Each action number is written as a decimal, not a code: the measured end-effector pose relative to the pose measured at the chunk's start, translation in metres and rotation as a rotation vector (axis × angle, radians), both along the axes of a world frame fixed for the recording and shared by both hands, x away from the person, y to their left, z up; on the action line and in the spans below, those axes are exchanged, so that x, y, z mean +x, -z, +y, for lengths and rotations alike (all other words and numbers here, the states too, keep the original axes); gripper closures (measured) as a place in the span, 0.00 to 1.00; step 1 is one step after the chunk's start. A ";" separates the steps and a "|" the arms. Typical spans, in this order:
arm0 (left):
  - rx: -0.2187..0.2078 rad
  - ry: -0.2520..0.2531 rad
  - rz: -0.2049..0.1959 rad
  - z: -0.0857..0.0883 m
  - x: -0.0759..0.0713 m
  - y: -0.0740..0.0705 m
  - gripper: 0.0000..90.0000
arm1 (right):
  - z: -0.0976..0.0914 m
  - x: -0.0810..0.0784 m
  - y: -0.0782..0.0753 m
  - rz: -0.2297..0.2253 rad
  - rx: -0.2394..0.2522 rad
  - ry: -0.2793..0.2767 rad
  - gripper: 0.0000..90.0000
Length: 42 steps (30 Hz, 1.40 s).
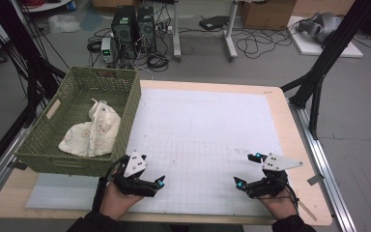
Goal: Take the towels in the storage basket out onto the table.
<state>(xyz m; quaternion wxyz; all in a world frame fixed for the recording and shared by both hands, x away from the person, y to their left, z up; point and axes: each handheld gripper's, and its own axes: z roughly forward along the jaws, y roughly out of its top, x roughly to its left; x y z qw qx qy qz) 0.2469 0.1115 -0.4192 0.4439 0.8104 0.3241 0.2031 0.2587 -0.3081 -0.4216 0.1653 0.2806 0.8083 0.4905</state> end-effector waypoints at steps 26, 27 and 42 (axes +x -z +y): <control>-0.006 0.013 0.003 0.001 -0.004 -0.001 0.11 | 0.004 0.002 0.001 -0.001 -0.010 -0.021 0.04; -0.008 0.015 0.003 0.001 -0.004 -0.001 0.12 | 0.004 0.002 0.001 -0.004 -0.009 -0.021 0.04; -0.063 0.034 0.036 0.000 0.000 -0.008 0.15 | 0.005 0.001 0.001 0.007 -0.014 -0.027 0.04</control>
